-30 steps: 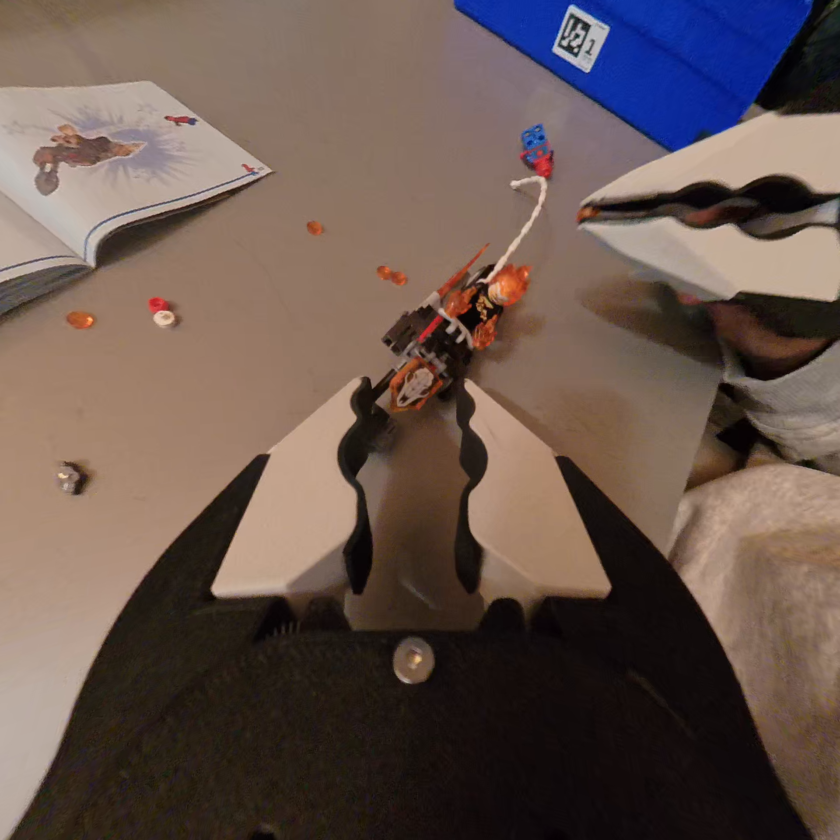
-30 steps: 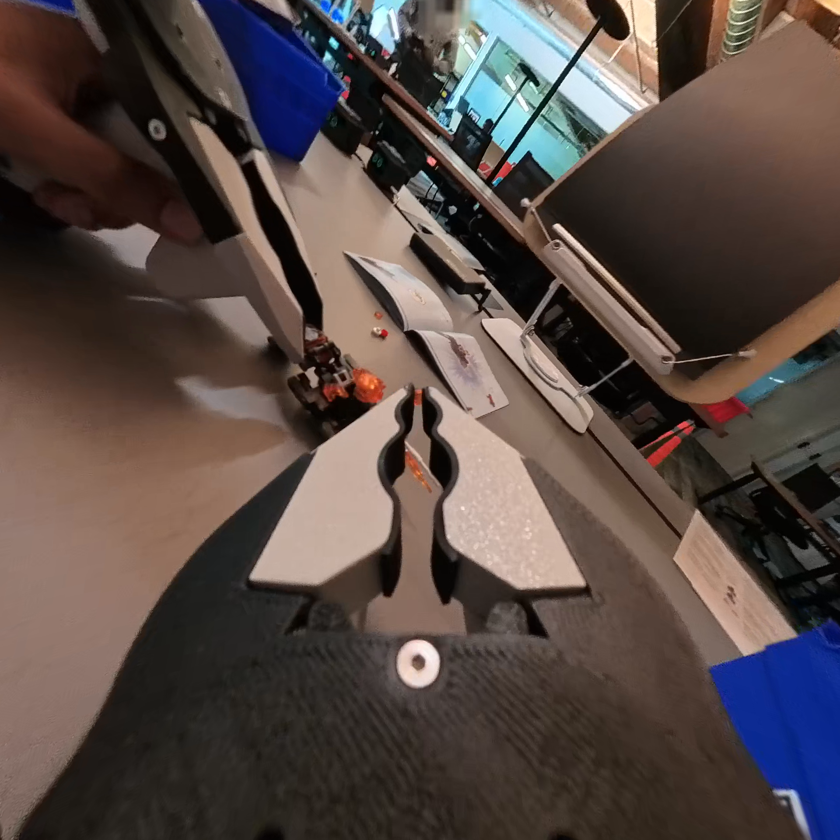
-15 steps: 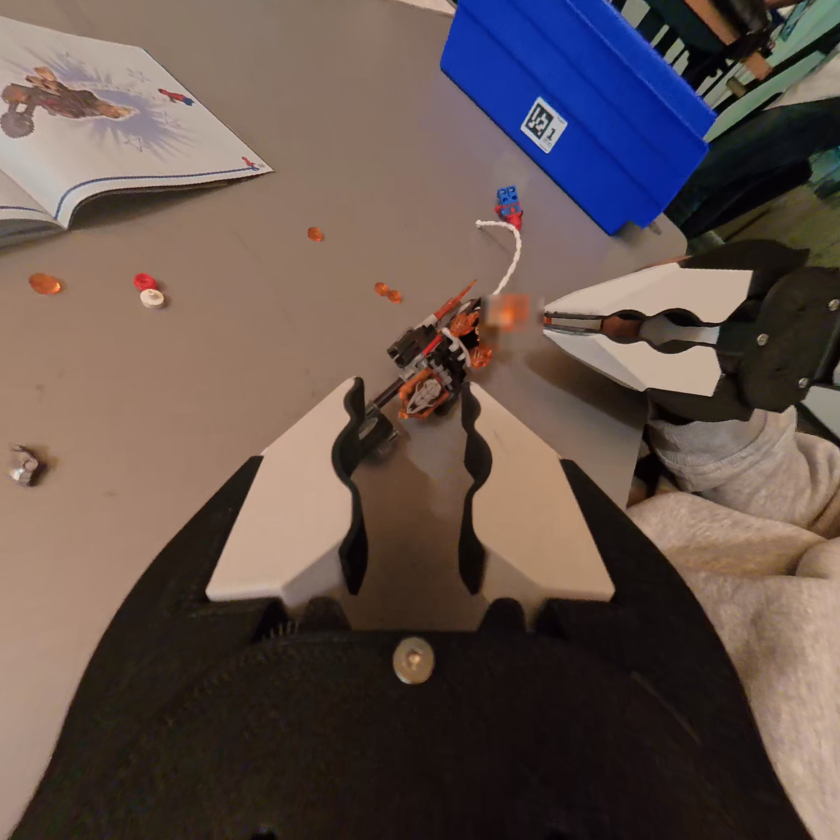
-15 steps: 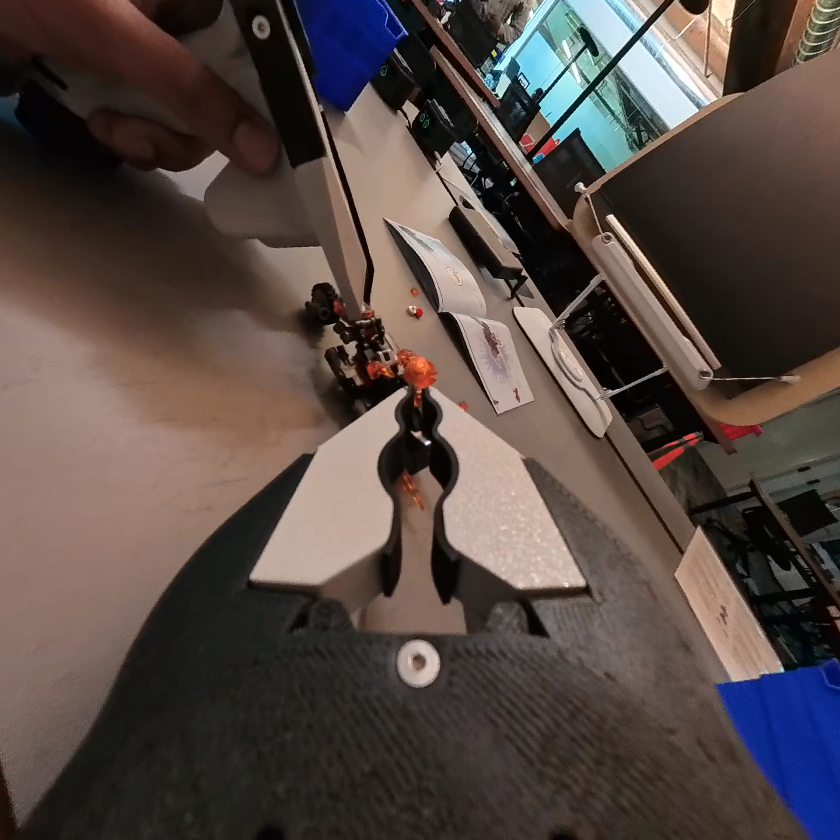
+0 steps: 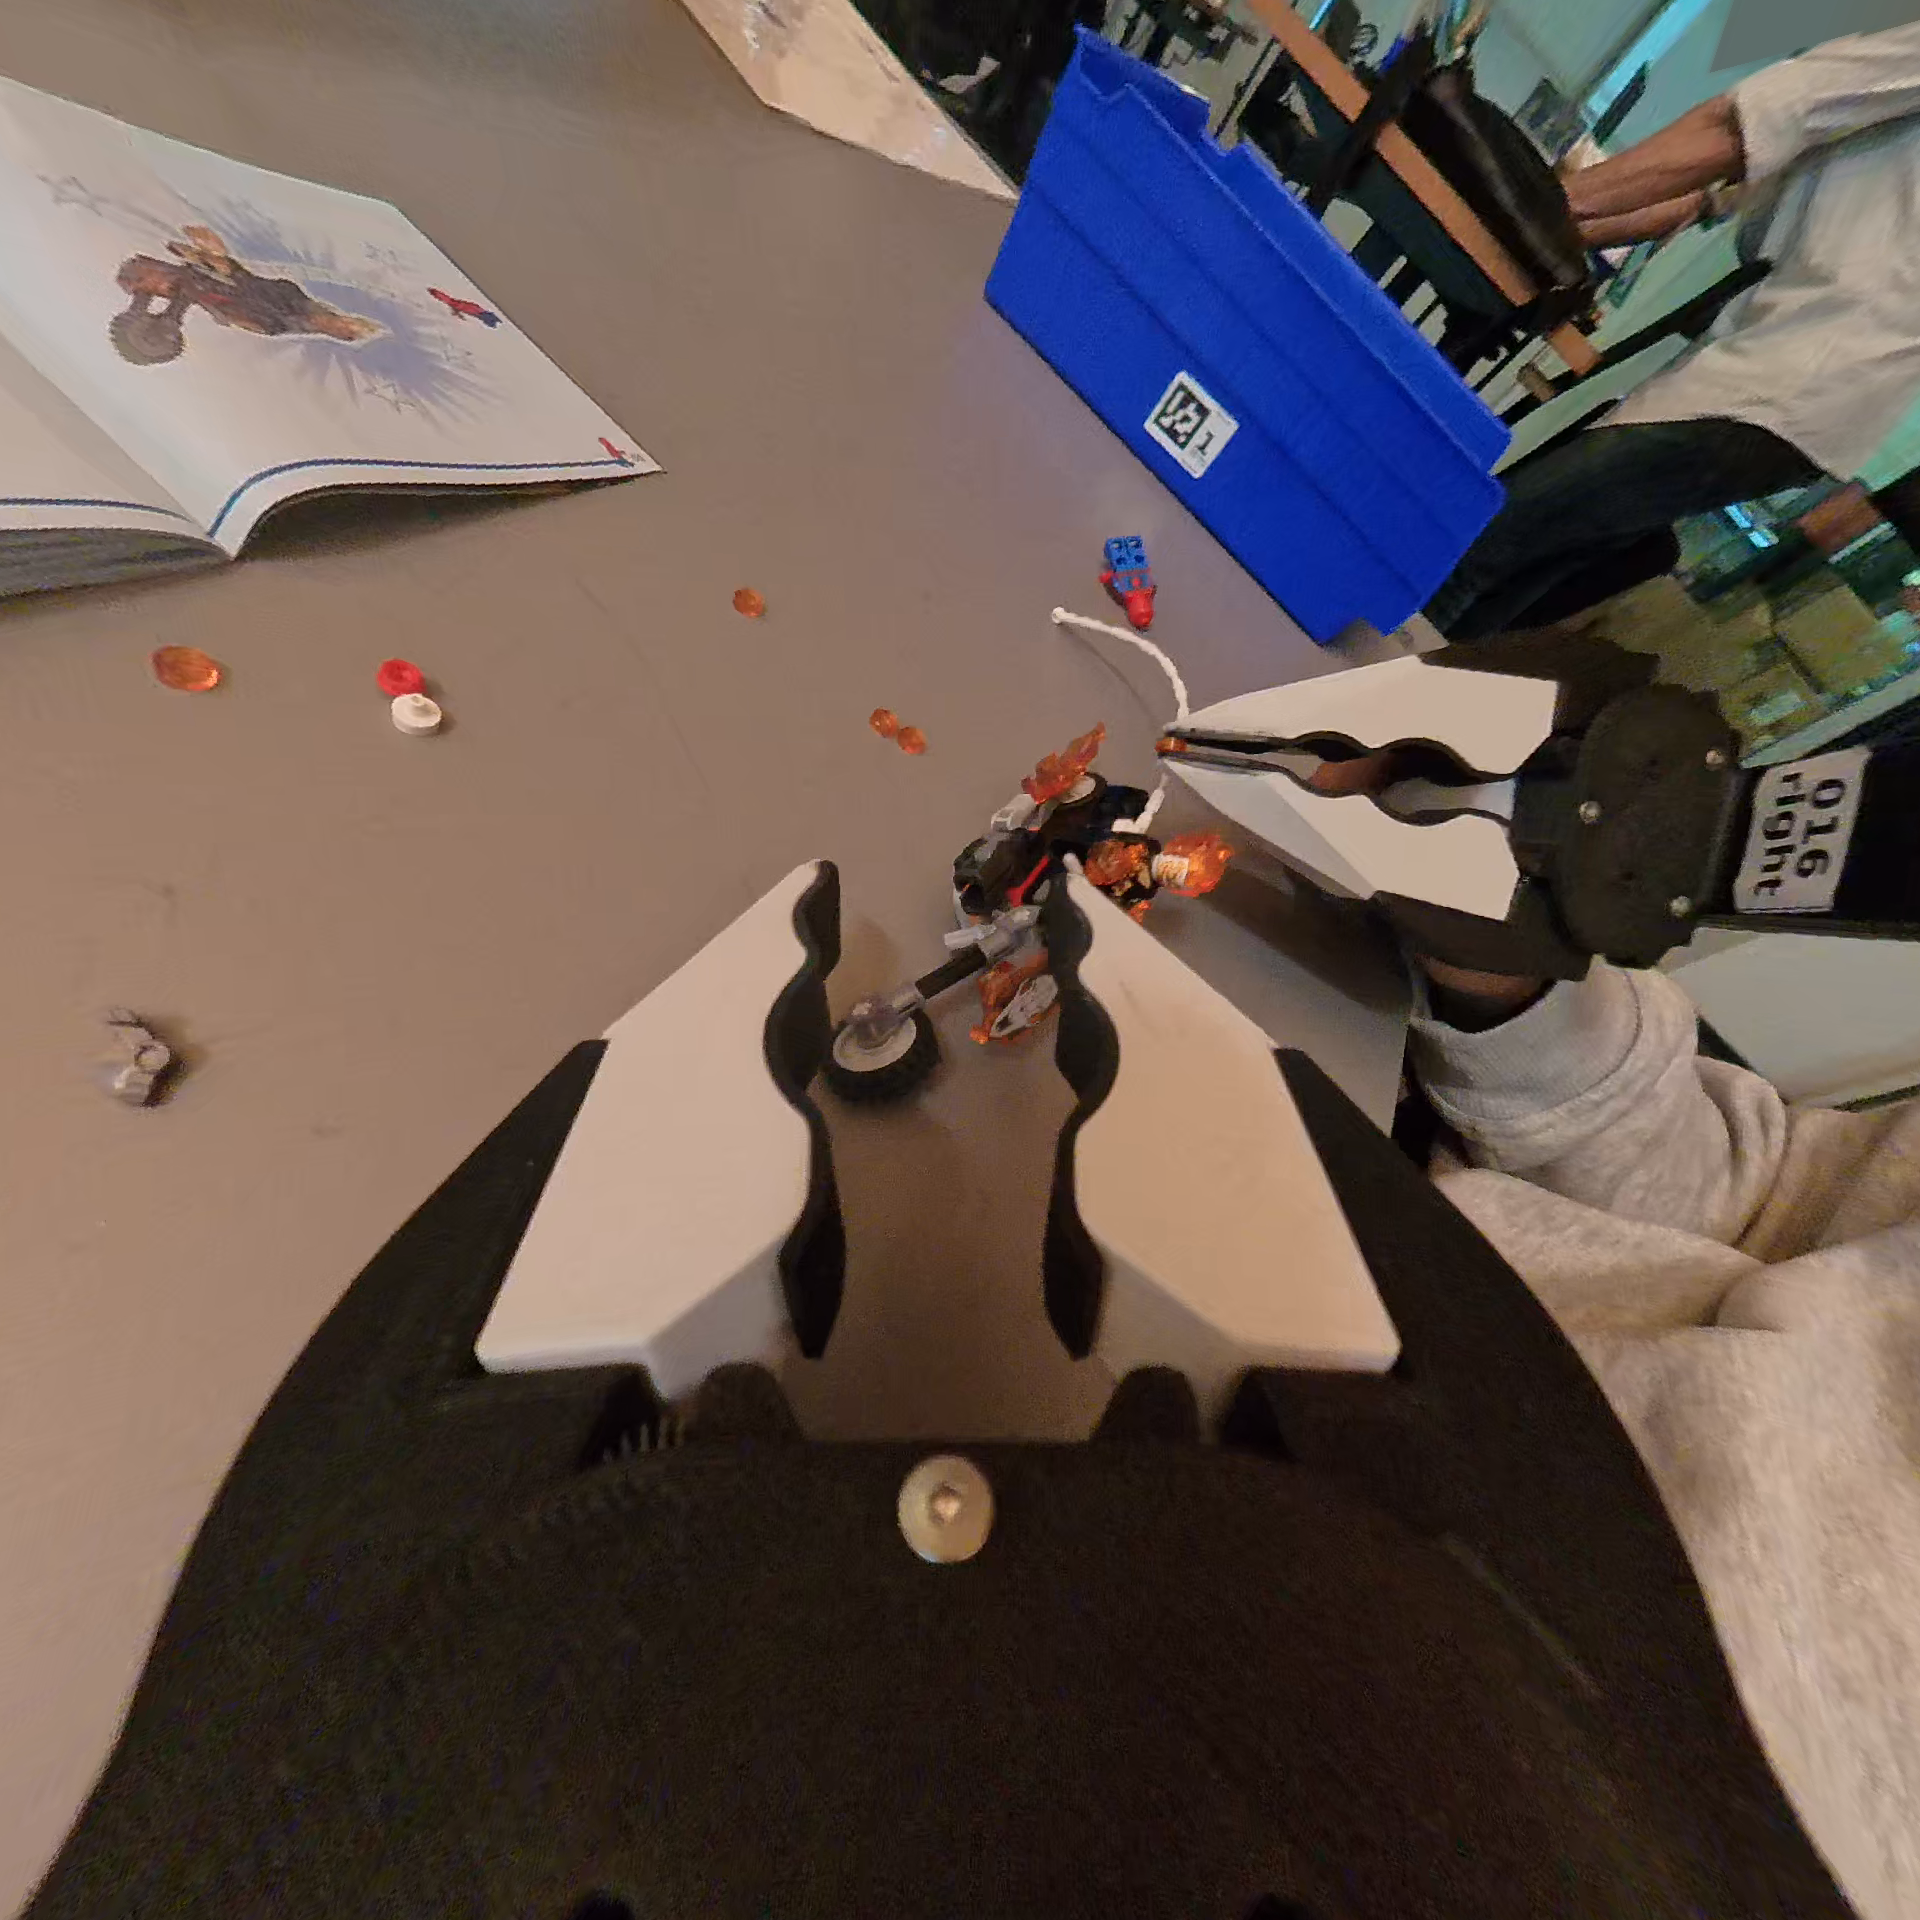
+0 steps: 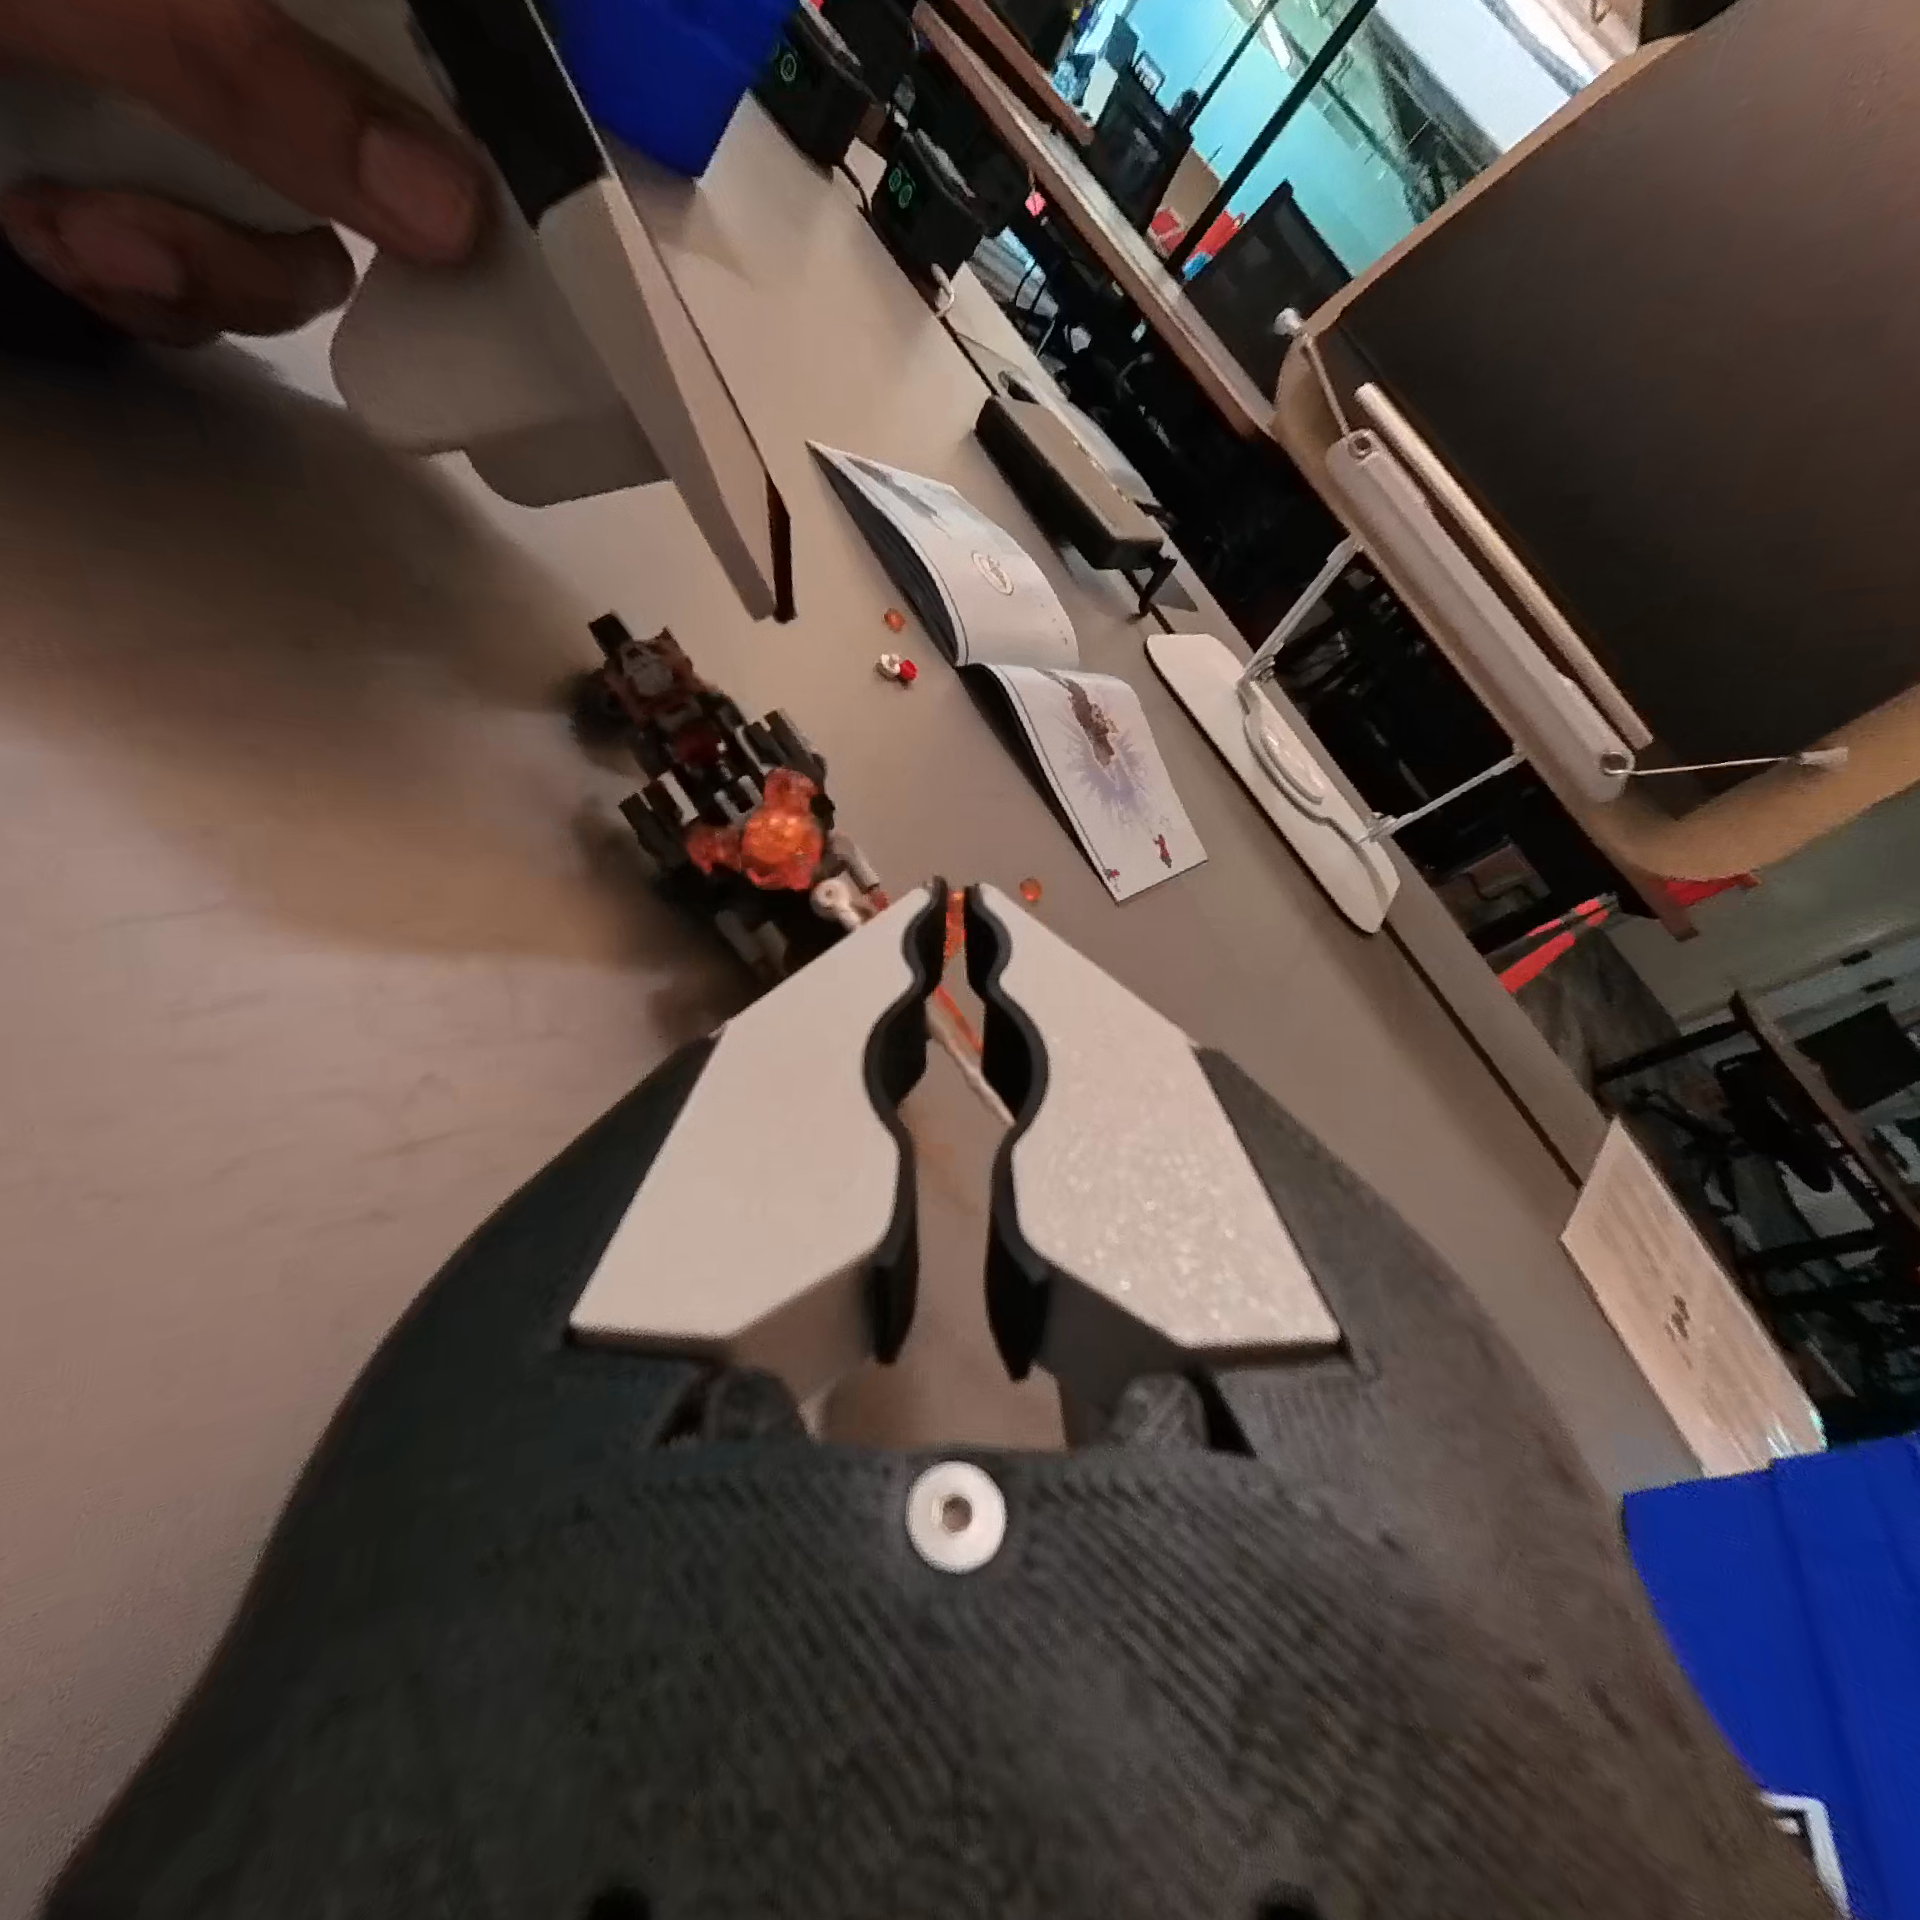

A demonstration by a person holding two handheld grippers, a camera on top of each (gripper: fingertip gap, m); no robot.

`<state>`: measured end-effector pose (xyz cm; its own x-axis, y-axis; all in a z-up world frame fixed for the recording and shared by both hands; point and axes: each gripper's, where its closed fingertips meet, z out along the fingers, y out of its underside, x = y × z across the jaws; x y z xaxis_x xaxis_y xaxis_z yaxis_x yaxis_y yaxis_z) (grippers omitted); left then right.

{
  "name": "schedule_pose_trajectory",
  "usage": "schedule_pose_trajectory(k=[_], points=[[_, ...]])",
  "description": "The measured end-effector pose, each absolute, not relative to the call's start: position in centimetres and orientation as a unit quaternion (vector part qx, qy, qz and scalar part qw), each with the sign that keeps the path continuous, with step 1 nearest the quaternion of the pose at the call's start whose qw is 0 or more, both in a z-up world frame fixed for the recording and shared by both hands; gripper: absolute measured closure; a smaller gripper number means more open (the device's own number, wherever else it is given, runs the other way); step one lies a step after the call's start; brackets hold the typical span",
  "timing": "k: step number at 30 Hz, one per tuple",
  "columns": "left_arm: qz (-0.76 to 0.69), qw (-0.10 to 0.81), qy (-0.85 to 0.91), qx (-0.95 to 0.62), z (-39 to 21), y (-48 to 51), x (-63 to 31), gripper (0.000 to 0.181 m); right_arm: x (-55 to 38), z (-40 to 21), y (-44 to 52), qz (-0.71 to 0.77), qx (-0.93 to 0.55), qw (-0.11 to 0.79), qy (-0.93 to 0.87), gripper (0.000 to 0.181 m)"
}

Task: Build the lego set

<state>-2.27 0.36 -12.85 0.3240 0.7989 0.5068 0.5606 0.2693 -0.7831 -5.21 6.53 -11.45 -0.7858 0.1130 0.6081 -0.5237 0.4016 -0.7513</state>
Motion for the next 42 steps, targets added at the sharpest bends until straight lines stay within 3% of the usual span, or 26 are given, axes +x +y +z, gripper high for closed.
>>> schedule_pose_trajectory(k=[5, 10, 14, 19, 33, 42], points=[[0.114, 0.632, -0.513, -0.569, -10.0, 0.7, -1.7, 0.143, -3.8, -9.0, 6.9, 0.584, 0.139, 0.297, -0.742, 0.181], [0.003, 0.709, -0.423, -0.565, -7.4, 4.7, 0.3, 0.172, -1.3, -7.6, 6.4, 0.599, 0.189, 0.335, -0.702, 0.180], [-0.131, 0.735, -0.409, -0.525, -6.9, 6.8, 1.2, 0.168, -0.3, -7.8, 5.9, 0.563, 0.245, 0.424, -0.666, 0.181], [-0.167, 0.720, -0.442, -0.508, -8.1, 6.7, 0.8, 0.167, 0.3, -8.3, 5.4, 0.522, 0.288, 0.499, -0.628, 0.181], [-0.211, 0.712, -0.430, -0.514, -7.9, 7.2, 1.7, 0.174, 2.1, -8.1, 5.7, 0.587, 0.288, 0.401, -0.641, 0.179], [-0.199, 0.718, -0.450, -0.492, -8.7, 6.6, 3.0, 0.181, 3.7, -8.6, 5.4, 0.633, 0.254, 0.240, -0.691, 0.175]])
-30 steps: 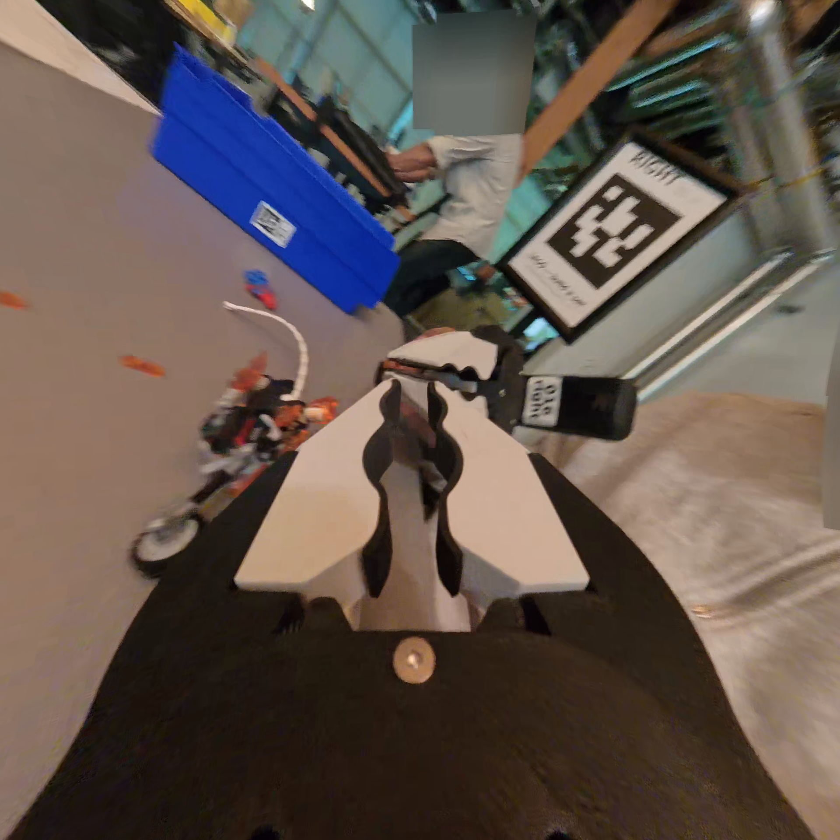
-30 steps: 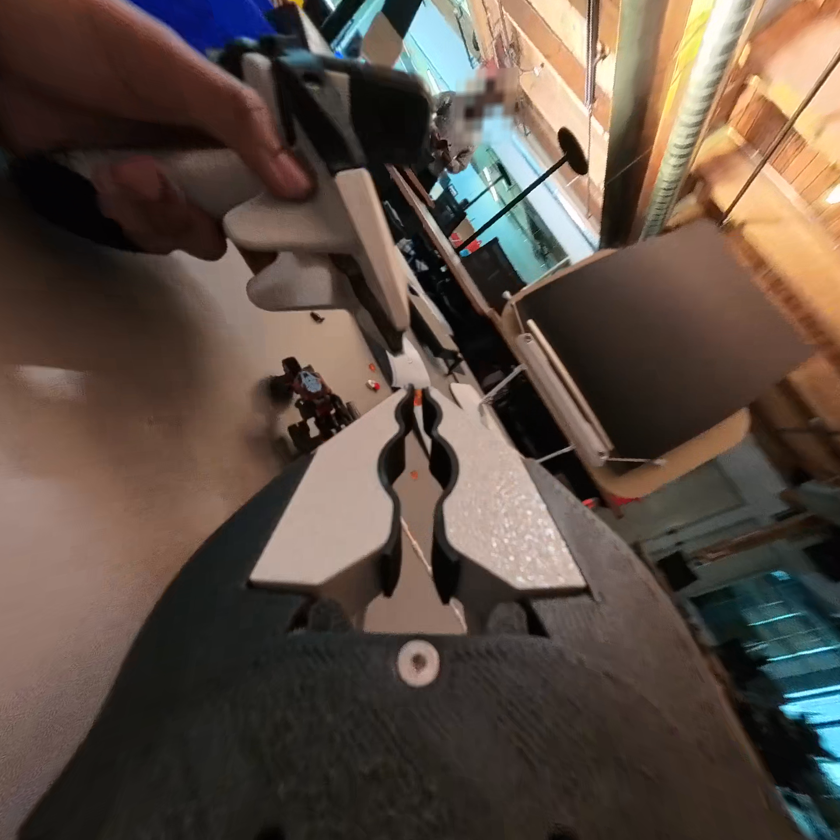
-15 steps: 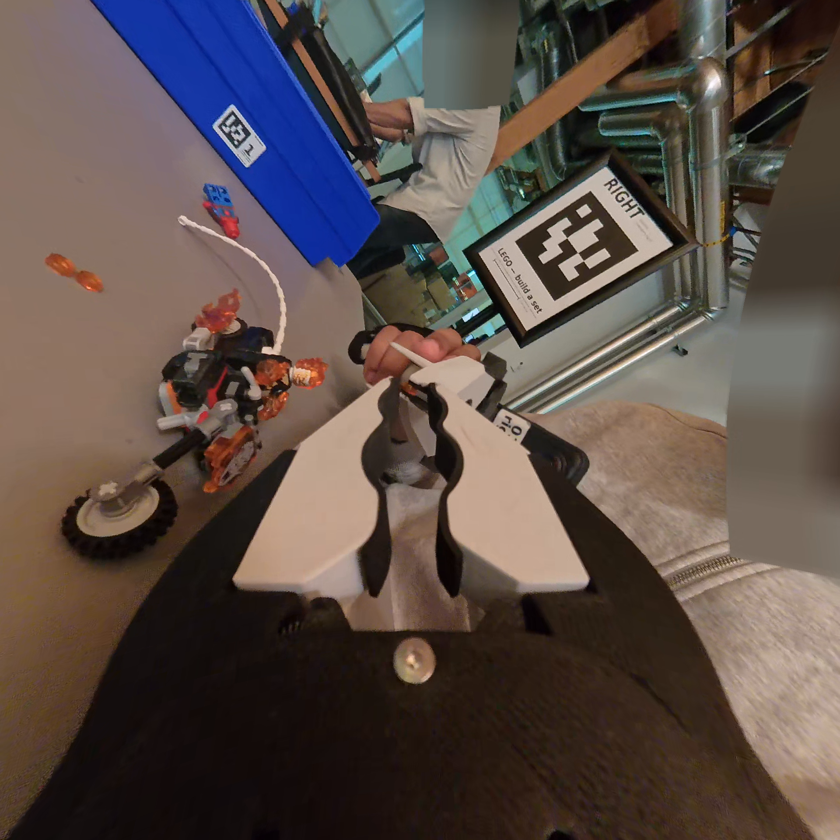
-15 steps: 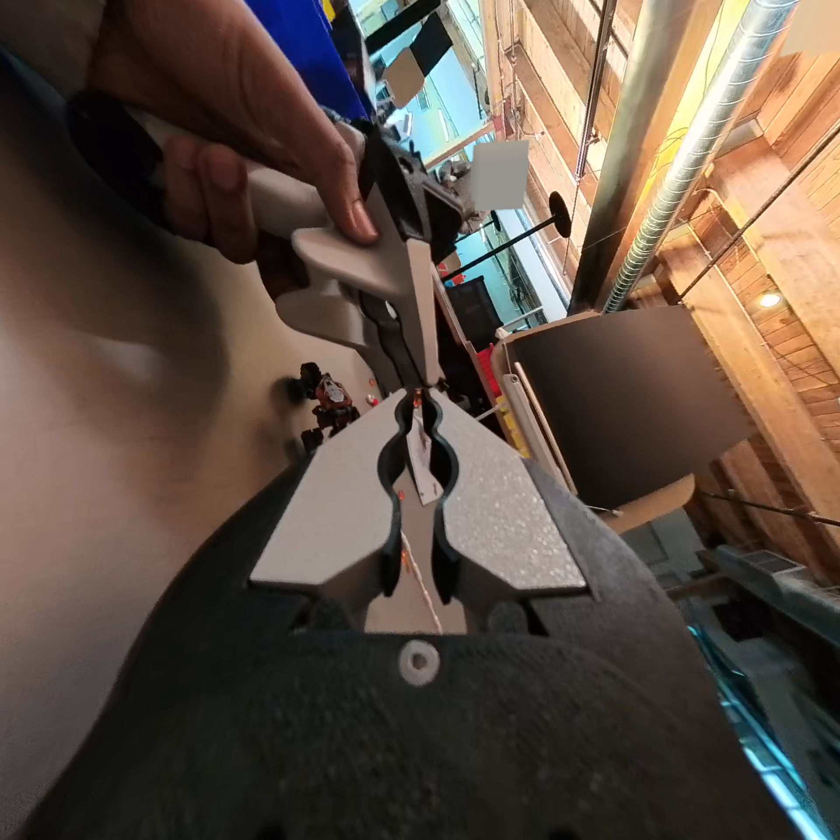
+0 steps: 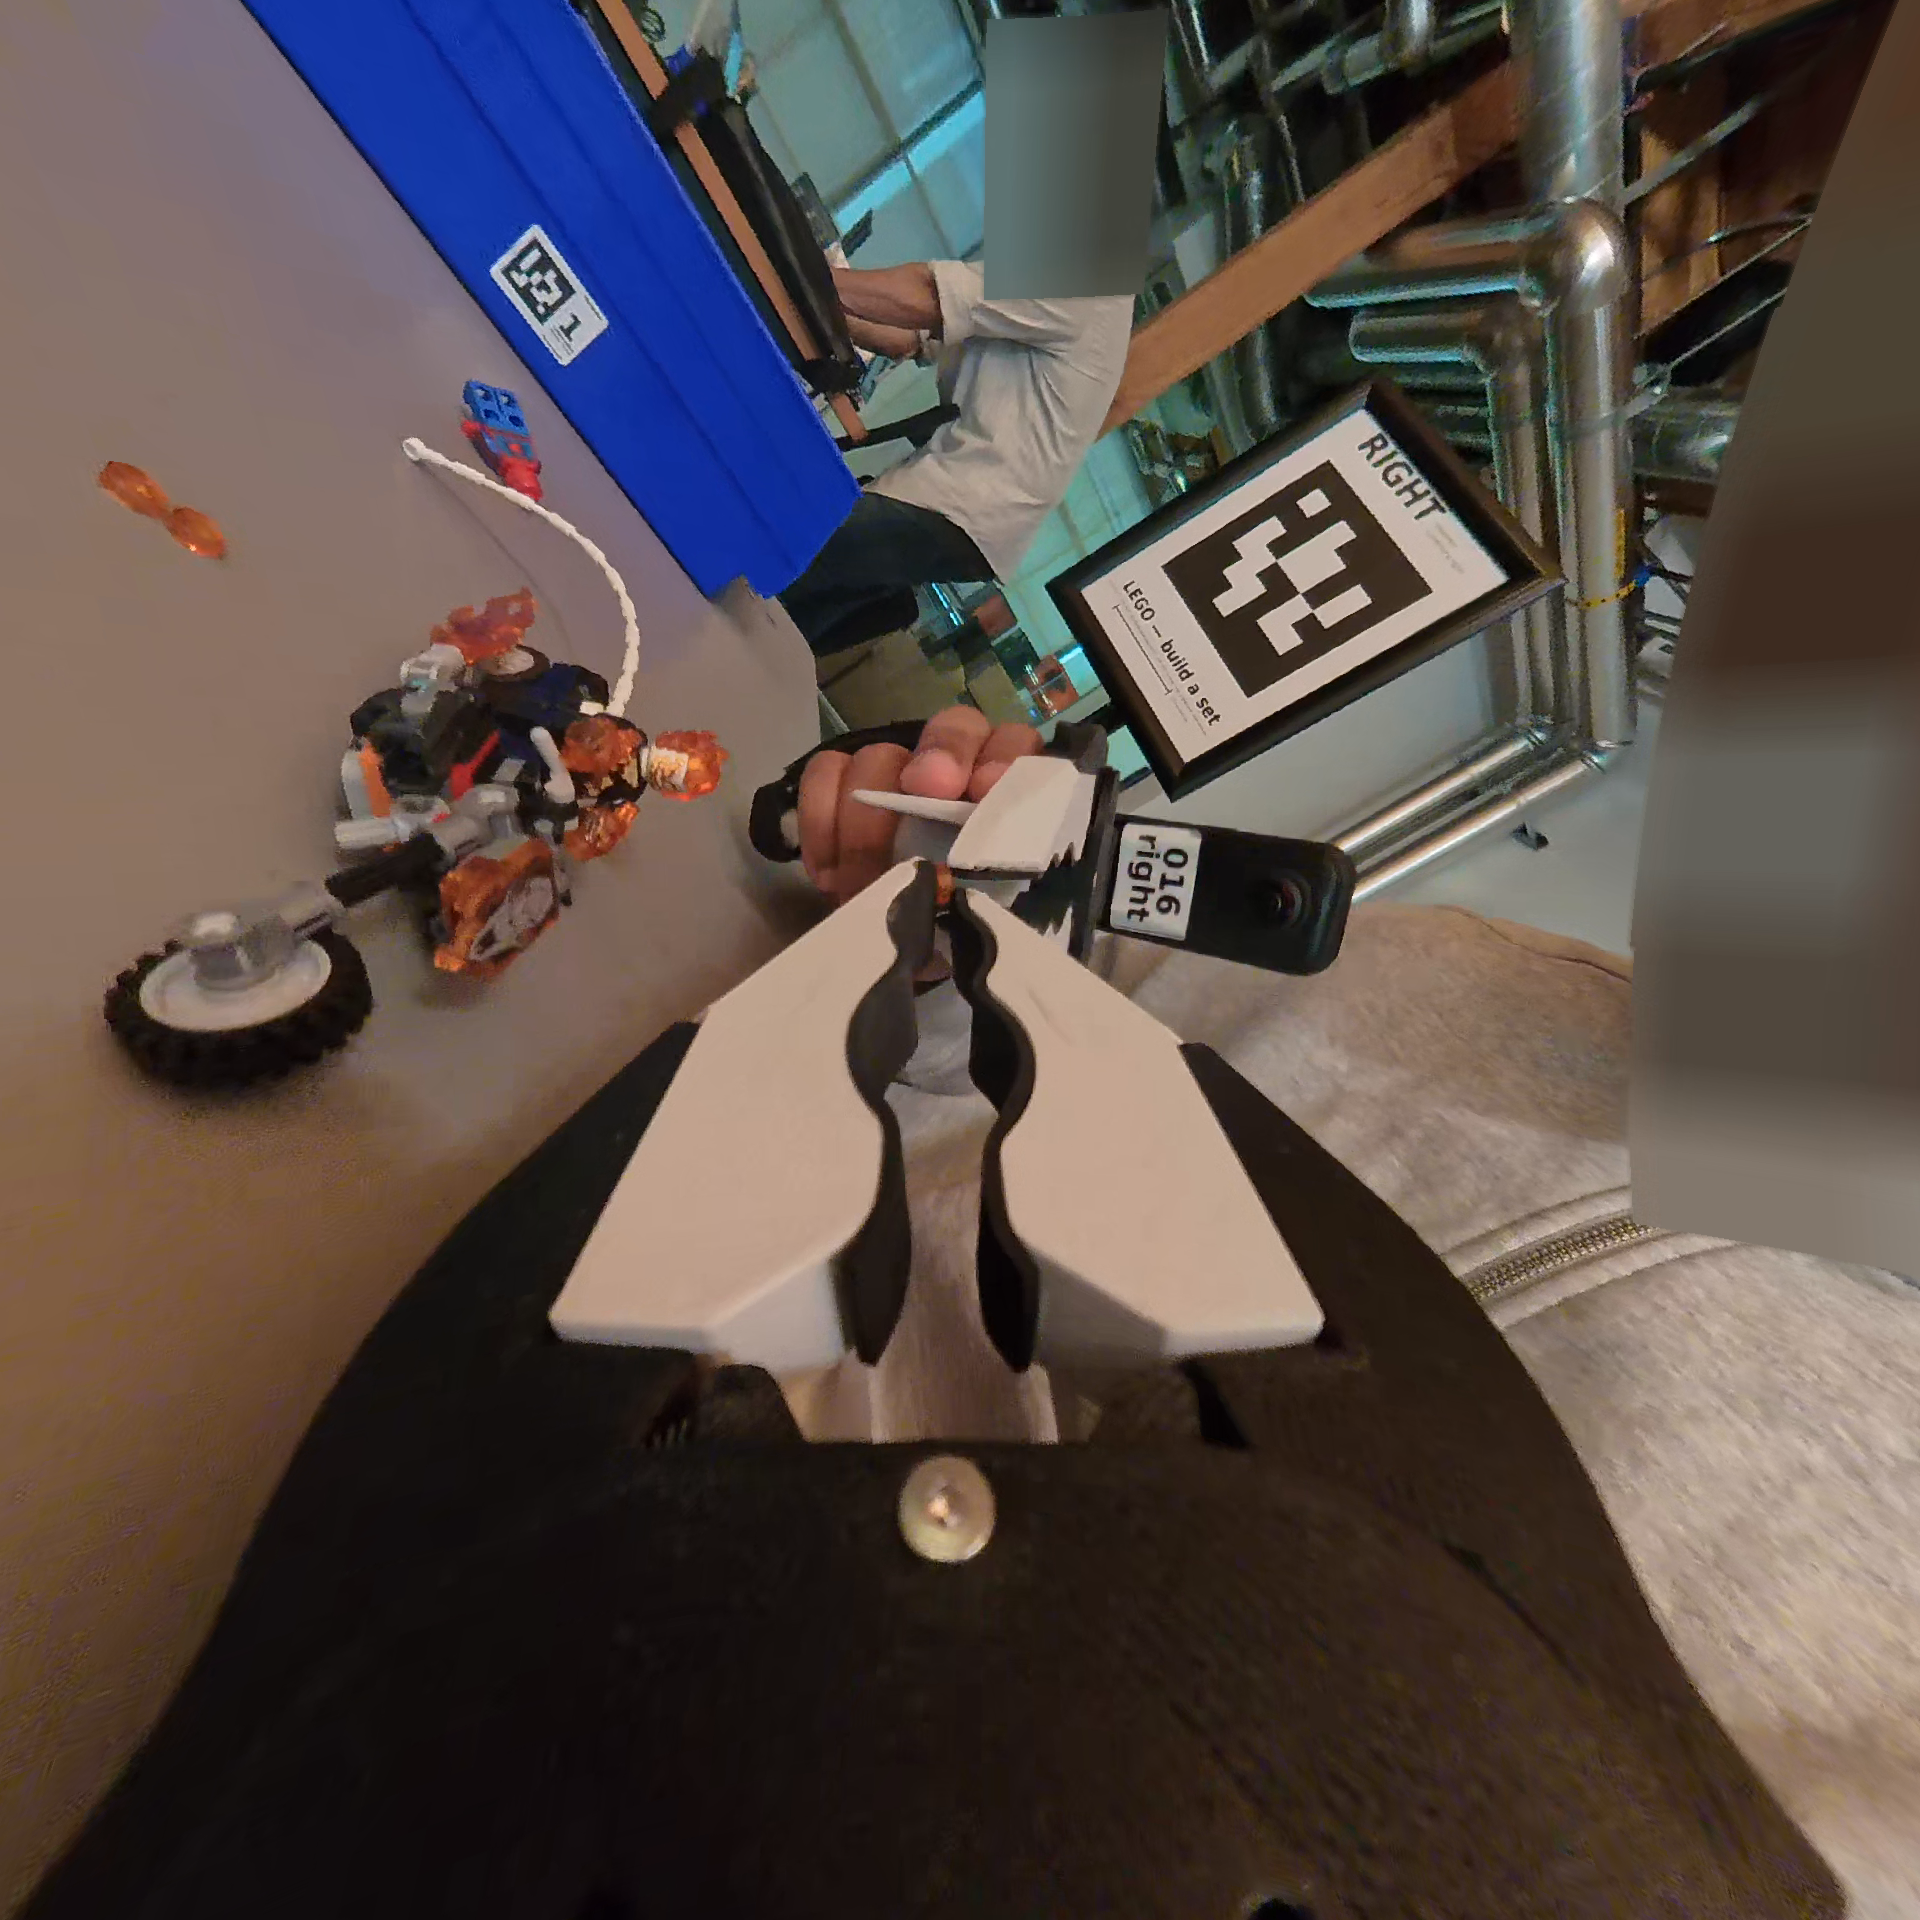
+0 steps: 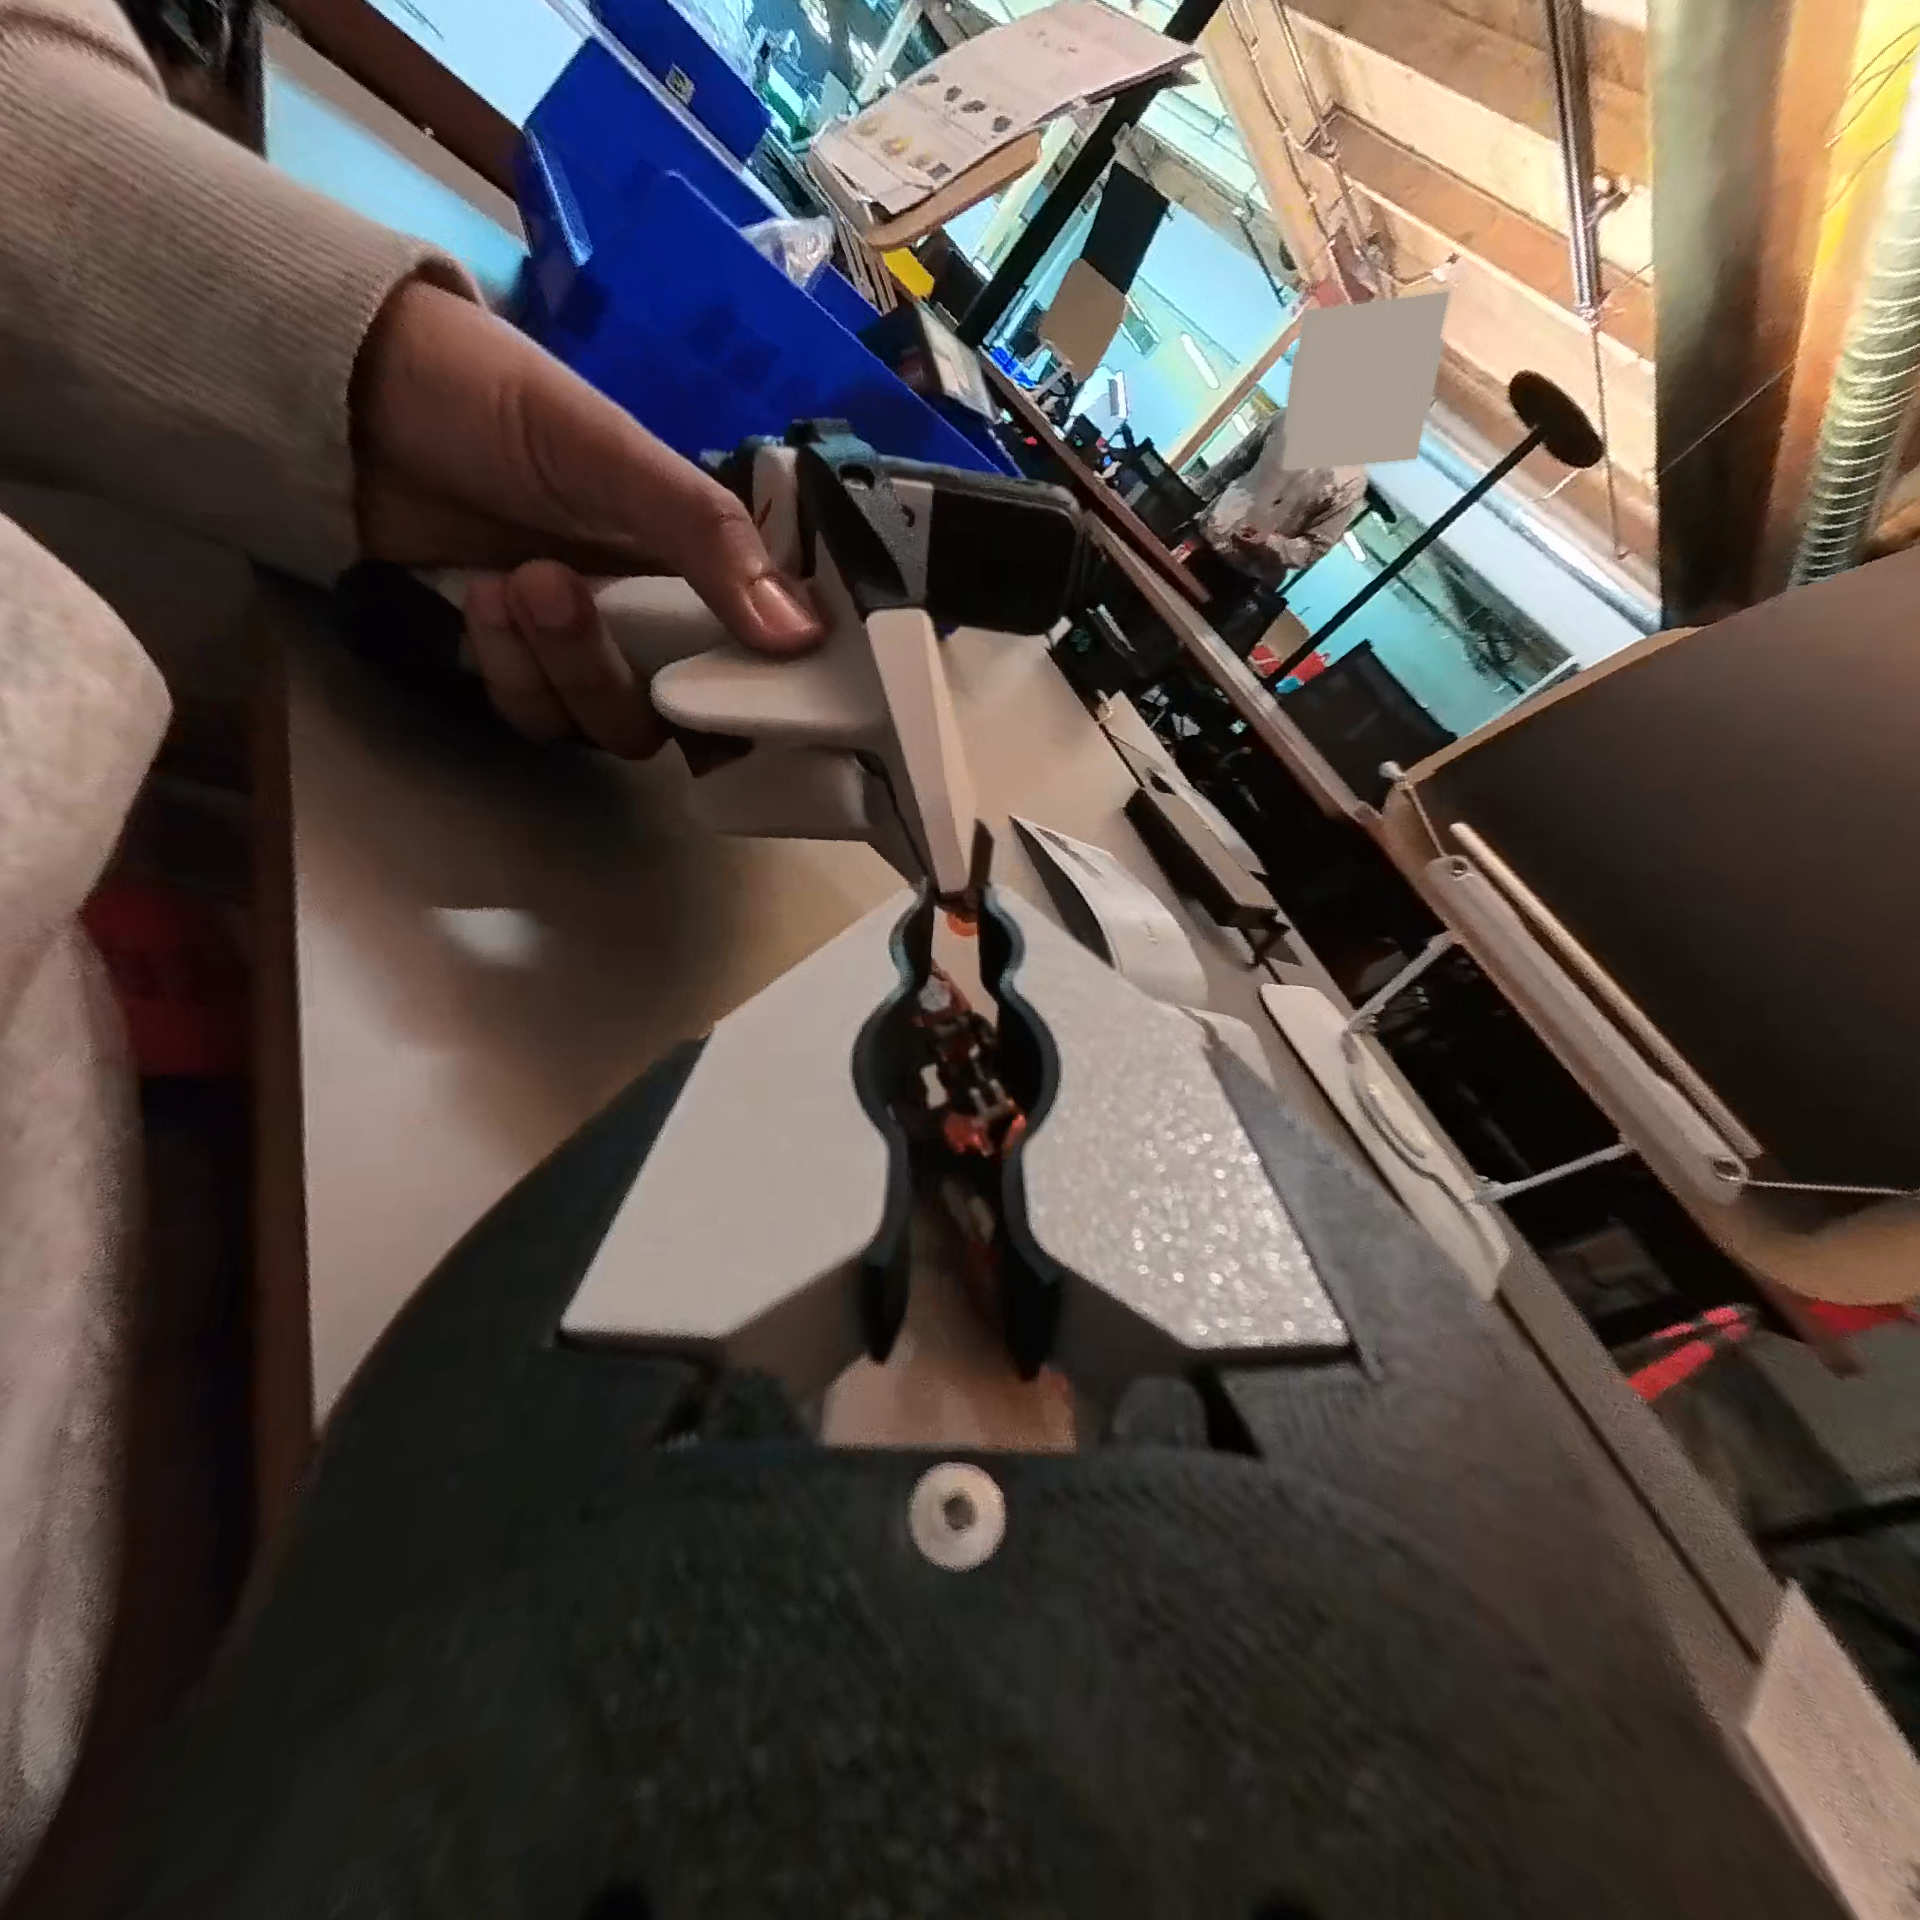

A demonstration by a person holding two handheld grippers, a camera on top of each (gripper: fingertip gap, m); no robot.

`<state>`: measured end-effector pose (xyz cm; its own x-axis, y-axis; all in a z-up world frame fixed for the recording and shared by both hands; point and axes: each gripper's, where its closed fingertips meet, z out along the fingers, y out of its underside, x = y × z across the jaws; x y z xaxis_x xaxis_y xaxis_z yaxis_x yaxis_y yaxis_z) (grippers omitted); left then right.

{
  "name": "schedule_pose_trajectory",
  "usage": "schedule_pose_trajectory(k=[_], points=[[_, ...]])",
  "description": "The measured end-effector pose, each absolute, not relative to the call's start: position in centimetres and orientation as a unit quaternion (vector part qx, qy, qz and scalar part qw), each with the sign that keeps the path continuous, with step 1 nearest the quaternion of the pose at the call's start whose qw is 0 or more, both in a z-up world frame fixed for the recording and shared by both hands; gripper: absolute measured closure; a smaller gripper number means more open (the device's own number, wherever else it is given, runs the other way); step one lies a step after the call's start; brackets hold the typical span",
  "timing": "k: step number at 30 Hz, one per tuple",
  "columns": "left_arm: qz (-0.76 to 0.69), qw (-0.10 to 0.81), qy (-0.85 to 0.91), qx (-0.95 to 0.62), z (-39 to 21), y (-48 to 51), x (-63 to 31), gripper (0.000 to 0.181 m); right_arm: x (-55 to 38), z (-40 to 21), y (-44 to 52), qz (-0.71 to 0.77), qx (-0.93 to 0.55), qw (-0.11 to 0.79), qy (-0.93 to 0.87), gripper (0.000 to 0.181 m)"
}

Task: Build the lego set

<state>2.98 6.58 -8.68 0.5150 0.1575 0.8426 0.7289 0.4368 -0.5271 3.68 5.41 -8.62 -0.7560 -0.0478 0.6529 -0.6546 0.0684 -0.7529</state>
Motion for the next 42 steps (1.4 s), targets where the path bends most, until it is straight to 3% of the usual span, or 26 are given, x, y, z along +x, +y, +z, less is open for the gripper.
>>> schedule_pose_trajectory(k=[14, 20, 25, 30, 37, 42], points=[[-0.185, 0.724, -0.460, -0.479, -8.6, 5.4, 3.3, 0.181, 2.8, -9.5, 5.3, 0.614, 0.237, 0.212, -0.722, 0.175], [-0.184, 0.721, -0.429, -0.512, -8.4, 6.6, 3.9, 0.181, 4.0, -9.1, 5.6, 0.642, 0.226, 0.120, -0.722, 0.171], [-0.058, 0.710, -0.376, -0.593, -7.7, 6.8, 4.3, 0.181, 3.5, -7.9, 6.4, 0.667, 0.183, 0.034, -0.722, 0.167], [0.047, 0.668, -0.341, -0.660, -8.3, 7.5, 4.5, 0.181, 3.8, -7.9, 6.9, 0.668, 0.195, 0.021, -0.718, 0.167], [0.004, 0.690, -0.347, -0.635, -8.1, 7.5, 4.5, 0.181, 4.5, -8.4, 7.1, 0.663, 0.234, 0.043, -0.710, 0.170], [-0.106, 0.714, -0.362, -0.590, -8.0, 7.8, 4.9, 0.181, 4.7, -8.4, 6.9, 0.662, 0.243, 0.047, -0.707, 0.170]])
